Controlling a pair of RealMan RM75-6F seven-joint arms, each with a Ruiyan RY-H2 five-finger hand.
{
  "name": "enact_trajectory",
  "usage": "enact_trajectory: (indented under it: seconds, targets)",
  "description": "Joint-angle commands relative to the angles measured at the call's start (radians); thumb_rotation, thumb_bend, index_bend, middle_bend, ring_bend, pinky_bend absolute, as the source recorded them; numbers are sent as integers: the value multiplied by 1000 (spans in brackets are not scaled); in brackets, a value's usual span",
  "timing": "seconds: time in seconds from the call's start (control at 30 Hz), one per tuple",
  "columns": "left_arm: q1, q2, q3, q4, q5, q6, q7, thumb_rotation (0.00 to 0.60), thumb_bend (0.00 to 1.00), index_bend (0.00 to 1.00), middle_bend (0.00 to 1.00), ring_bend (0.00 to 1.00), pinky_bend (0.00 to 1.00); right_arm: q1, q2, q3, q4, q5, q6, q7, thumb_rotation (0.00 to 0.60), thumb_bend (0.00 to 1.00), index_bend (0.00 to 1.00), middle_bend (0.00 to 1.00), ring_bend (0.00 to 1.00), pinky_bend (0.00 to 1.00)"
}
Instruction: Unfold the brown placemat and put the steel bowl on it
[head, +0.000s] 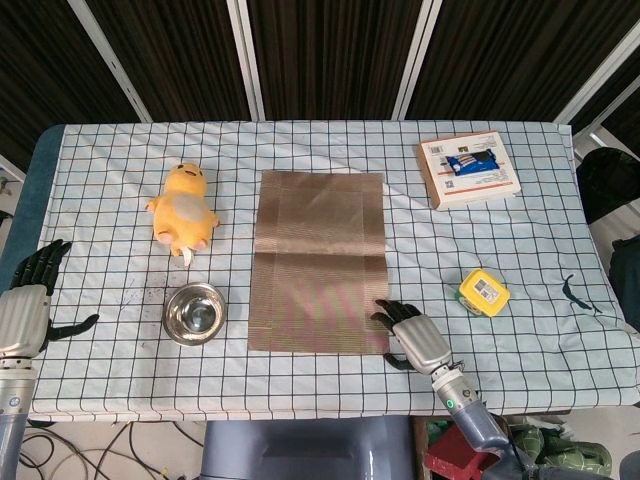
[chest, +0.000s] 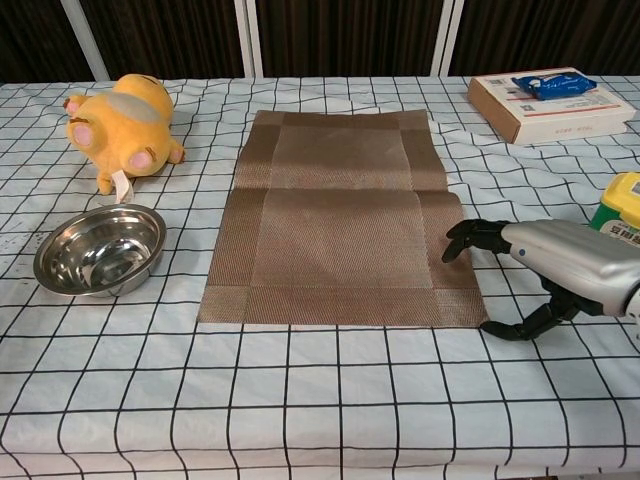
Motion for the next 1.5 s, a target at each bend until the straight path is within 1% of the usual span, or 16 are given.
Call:
enact_trajectory:
  seconds: [0.03, 0.2, 0.37, 0.43, 0.5, 0.6, 0.67, 1.03, 1.23, 1.5]
  targets:
    - [0, 0, 0, 0, -1, 0, -1, 600, 15, 0, 21, 0, 67, -1, -5, 2, 6, -2, 4, 4, 600, 335, 255, 92, 125, 216]
    - [0, 1, -1, -1, -2, -3, -1, 600, 15, 0, 21, 0, 67, -2, -10, 3, 16, 4, 1, 7, 600, 401, 255, 92, 125, 216]
    - [-1, 1, -2, -2, -4, -4, -1, 600, 16, 0, 21, 0, 67, -6, -12, 2, 21, 11, -1, 13, 600, 414, 259, 92, 125, 216]
    - [-1, 1, -2, -2, -4, -5, -1, 600, 16, 0, 21, 0, 67, -6, -12, 1, 23, 13, -3, 15, 600, 413, 282, 98, 125, 216]
    - [-1, 1, -2, -3, -6, -5, -2, 600, 16, 0, 21, 0, 67, -7, -13, 0, 25, 14, -5, 16, 600, 412, 341, 133, 125, 216]
    - [0, 1, -3, -4, -7, -6, -3, 600, 16, 0, 21, 0, 67, -8, -16, 2, 30, 8, 3, 23, 600, 406, 473, 226, 125, 216]
    - [-1, 2, -4, -4, -8, -8, -3, 600, 16, 0, 21, 0, 67, -10, -20, 2, 36, 1, 12, 33, 600, 406, 509, 251, 125, 216]
    - [-1, 2, -5, -5, -11, -10, -4, 600, 16, 0, 21, 0, 68, -12, -28, 1, 42, -7, 18, 60, 600, 404, 520, 259, 125, 216]
    - [-1, 3, -6, -5, -12, -11, -5, 600, 16, 0, 21, 0, 68, -16, -31, 11, 24, 17, 7, 92, 600, 404, 521, 257, 125, 216]
    - [-2, 3, -7, -4, -14, -13, -7, 600, 15, 0, 21, 0, 68, -17, -24, 17, 2, 37, -7, 117, 600, 441, 564, 265, 125, 216]
